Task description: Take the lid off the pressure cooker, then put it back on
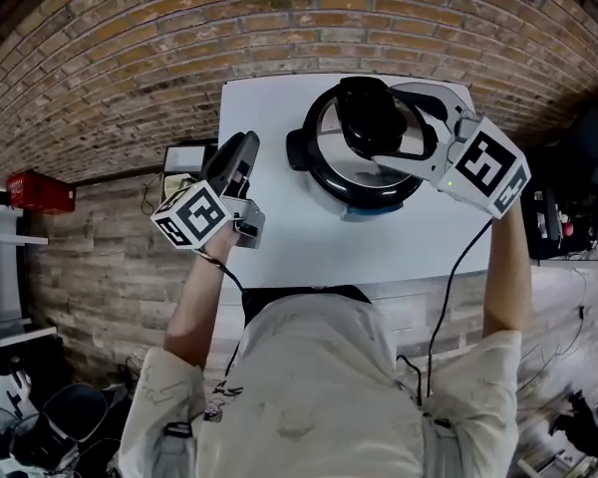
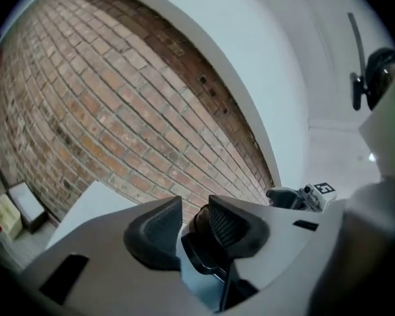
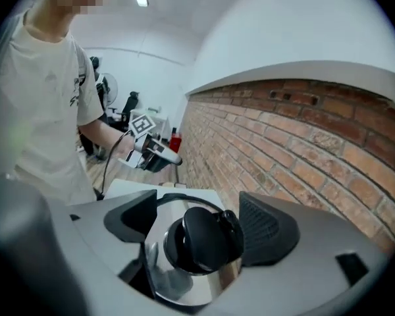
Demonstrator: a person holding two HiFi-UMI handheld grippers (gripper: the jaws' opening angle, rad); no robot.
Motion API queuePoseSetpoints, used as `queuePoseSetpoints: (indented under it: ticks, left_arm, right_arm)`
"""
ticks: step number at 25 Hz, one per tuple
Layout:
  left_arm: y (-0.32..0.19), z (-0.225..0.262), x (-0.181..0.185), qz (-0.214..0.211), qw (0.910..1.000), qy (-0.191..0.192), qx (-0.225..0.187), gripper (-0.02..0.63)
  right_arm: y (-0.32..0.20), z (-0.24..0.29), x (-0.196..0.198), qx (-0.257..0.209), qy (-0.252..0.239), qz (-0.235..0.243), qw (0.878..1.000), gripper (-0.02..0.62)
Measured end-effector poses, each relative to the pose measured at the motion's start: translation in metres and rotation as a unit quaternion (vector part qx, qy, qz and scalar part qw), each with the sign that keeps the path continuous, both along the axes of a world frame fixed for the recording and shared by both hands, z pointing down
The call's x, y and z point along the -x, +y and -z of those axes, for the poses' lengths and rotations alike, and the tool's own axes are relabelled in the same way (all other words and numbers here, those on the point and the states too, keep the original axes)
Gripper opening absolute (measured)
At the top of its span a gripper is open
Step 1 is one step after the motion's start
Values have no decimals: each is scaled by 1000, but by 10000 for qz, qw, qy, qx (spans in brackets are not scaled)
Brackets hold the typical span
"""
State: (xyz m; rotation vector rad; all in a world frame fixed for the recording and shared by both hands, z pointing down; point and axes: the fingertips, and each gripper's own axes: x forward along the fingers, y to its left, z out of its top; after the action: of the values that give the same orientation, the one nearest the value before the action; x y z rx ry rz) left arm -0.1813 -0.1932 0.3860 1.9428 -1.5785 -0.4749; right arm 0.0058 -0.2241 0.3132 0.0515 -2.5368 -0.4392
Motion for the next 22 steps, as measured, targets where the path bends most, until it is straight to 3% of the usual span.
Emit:
queuePoseSetpoints:
  ticks: [3, 6, 8, 13, 16, 20, 22]
  left_arm:
    - [7, 21, 0, 164, 9957, -841, -343, 140]
    - [13, 37, 1, 396, 9844, -1594, -623, 140]
    - [19, 46, 3, 618, 9712, -2161, -785, 140]
    - [32, 63, -2, 1040, 9251, -3481, -1107, 138]
    - [38, 65, -7, 1191, 9097, -3803, -1173, 138]
    - [52, 57, -1, 1606, 8867, -4169, -1187, 138]
    - [59, 48, 2, 1749, 8823, -4224, -1120, 138]
  right_arm:
    - [-3, 14, -10, 40, -1060, -406, 9935, 400]
    - [-8, 18, -25, -33, -1607, -932, 9826, 400]
    - [-9, 15, -34, -101, -1803, -1249, 9756, 399]
    - [-8, 6, -57, 133, -2339, -2204, 9469, 399]
    - [-3, 1, -67, 218, -2667, -2696, 9250, 399]
    - [0, -15, -88, 280, -3152, -3375, 8865, 399]
    - [-2, -25, -101, 314, -3336, -3746, 8645, 399]
